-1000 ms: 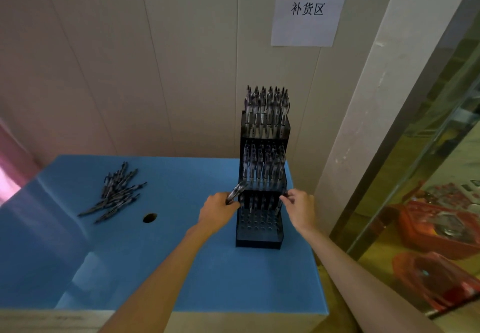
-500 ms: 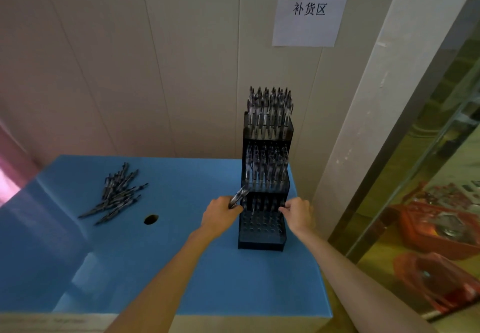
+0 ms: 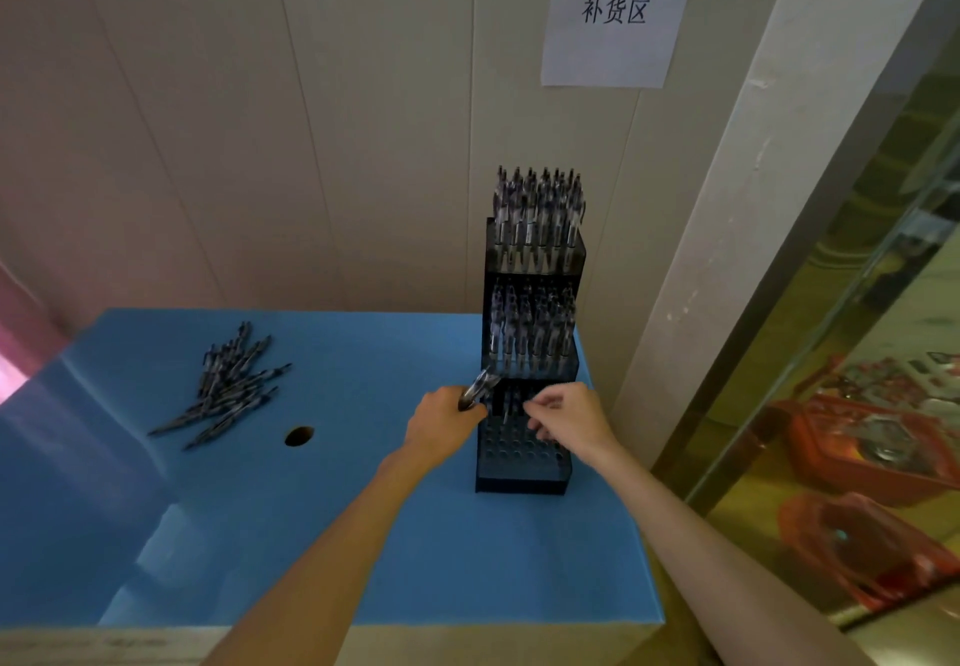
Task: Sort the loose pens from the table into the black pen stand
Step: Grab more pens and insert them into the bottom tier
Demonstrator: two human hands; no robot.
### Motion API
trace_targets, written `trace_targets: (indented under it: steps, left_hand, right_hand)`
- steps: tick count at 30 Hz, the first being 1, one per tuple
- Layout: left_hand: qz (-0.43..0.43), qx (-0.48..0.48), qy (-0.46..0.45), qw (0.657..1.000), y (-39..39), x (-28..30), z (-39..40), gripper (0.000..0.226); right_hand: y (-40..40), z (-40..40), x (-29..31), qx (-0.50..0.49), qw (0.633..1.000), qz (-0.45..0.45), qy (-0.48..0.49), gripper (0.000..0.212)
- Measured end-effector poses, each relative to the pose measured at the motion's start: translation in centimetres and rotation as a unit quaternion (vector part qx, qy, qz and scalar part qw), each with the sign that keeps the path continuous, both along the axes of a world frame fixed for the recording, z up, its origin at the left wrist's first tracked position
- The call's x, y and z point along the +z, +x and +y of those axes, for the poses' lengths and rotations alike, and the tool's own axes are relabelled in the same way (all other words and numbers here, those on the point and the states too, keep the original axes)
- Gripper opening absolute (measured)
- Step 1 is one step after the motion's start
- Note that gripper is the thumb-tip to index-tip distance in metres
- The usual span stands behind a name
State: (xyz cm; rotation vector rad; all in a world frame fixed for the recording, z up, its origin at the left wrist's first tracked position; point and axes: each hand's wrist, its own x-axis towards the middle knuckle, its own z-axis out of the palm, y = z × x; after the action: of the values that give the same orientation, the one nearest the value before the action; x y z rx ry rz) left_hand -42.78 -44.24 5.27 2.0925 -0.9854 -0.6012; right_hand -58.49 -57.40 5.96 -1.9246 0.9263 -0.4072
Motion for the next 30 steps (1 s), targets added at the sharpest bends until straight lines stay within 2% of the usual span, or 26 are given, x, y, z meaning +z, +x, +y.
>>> trace_targets:
  steps: [4, 10, 17, 20, 23, 27, 30]
  left_hand:
    - [0.002, -0.021, -0.001, 1.0, -0.1, 0.0, 0.0, 0.038]
    - [0.009, -0.026, -0.009, 1.0, -0.1, -0.1, 0.5, 0.043]
    - [-0.004, -0.004, 0.035, 0.999, 1.8, -0.4, 2.0, 0.038]
    - [-0.015, 0.019, 0.031, 0.999, 2.5, -0.6, 2.5, 0.039]
    - [-0.034, 0.033, 0.028, 0.998, 2.8, -0.5, 2.6, 0.041]
    - [-0.058, 0.037, 0.026, 0.997, 2.7, 0.0, 2.5, 0.041]
    - [-0.07, 0.033, 0.024, 0.997, 2.5, 0.3, 2.4, 0.04]
  right_hand:
    - [1.7, 2.0, 1.6, 0.035, 0.981, -0.094, 0.166, 0.008]
    - [2.8, 3.4, 1.4, 0.029, 0.976, -0.12, 0.178, 0.007]
    - [3.0, 2.2, 1.9, -0.082, 0.952, -0.194, 0.223, 0.014]
    - [2.9, 1.5, 2.0, -0.121, 0.955, -0.195, 0.186, 0.012]
    - [2.9, 1.3, 1.3, -0.133, 0.973, -0.171, 0.079, 0.011]
    - [3.1, 1.8, 0.3, -0.084, 0.986, -0.081, -0.122, 0.016]
    - [3.5, 2.4, -0.2, -0.052, 0.982, -0.037, -0.18, 0.022]
